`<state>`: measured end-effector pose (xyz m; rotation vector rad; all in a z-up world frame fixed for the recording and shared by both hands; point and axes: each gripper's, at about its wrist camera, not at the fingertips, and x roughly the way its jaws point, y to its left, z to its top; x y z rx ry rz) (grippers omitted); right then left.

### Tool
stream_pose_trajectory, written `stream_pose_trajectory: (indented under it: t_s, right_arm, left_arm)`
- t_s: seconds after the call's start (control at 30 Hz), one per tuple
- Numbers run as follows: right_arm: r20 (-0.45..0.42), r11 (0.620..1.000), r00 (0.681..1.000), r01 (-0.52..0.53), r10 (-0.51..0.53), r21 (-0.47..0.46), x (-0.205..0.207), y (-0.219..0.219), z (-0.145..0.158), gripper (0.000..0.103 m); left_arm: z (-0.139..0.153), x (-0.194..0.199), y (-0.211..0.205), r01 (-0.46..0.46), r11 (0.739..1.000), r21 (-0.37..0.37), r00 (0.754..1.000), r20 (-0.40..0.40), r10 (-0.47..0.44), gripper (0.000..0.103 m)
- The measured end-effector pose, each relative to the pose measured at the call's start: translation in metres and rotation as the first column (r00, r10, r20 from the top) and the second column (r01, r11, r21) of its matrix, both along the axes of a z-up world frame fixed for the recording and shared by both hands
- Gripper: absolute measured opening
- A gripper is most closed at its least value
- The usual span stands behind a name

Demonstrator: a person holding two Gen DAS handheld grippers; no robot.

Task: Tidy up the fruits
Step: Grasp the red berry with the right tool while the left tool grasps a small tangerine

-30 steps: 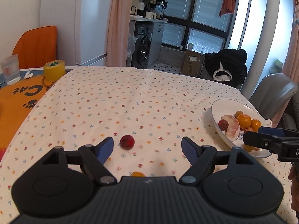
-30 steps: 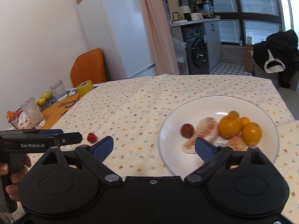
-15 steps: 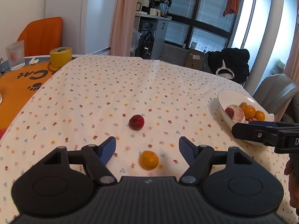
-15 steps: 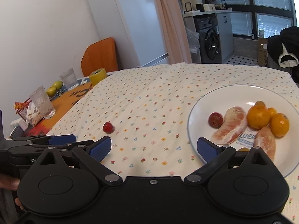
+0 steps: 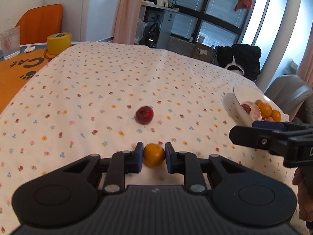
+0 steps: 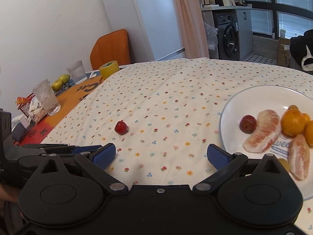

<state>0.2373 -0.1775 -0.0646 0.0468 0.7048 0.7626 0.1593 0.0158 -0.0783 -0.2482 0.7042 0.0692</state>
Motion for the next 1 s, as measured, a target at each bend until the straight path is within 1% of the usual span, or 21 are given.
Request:
stream_pose_trajectory:
  t_s: [0.23,0.33,0.43,0.5,0.7,0.87,1.0]
  right_arm:
    - [0.003,0.999,0.999,-0.053,0.053,-0.008,0.006,0.025,0.001,0.101]
    - [0.024,0.998,0.998,-0.062,0.063,-0.018,0.007,0.036,0.002,0.098]
    - [0.011,0.997,0.997,-0.074,0.074,-0.021,0.013,0.046,0.001,0.09]
    - [0.008,0.995,0.996,-0.093,0.093,-0.03,0.015,0.054,0.001,0.083]
    - [0.005,0.987,0.989,-0.15,0.151,-0.053,0.018,0.076,0.001,0.069]
    - [0.008,0.98,0.982,-0.186,0.187,-0.067,0.02,0.093,0.002,0.06]
    - [0.008,0.976,0.979,-0.204,0.205,-0.076,0.022,0.104,0.001,0.058]
  left_arm:
    - [0.004,0.001,0.022,-0.04,0.999,-0.005,0.999,0.0,0.04,0.022]
    - [0.006,0.0,0.029,-0.055,0.998,-0.007,0.998,0.003,0.055,0.022]
    - [0.007,-0.001,0.037,-0.074,0.997,-0.01,0.997,0.007,0.075,0.022]
    - [0.008,-0.002,0.043,-0.087,0.996,-0.01,0.996,0.01,0.087,0.022]
    - [0.011,-0.006,0.058,-0.127,0.992,-0.01,0.992,0.022,0.127,0.022]
    - [0.013,-0.009,0.069,-0.152,0.988,-0.014,0.988,0.031,0.153,0.022]
    - [0.015,-0.014,0.077,-0.172,0.985,-0.015,0.984,0.037,0.172,0.022]
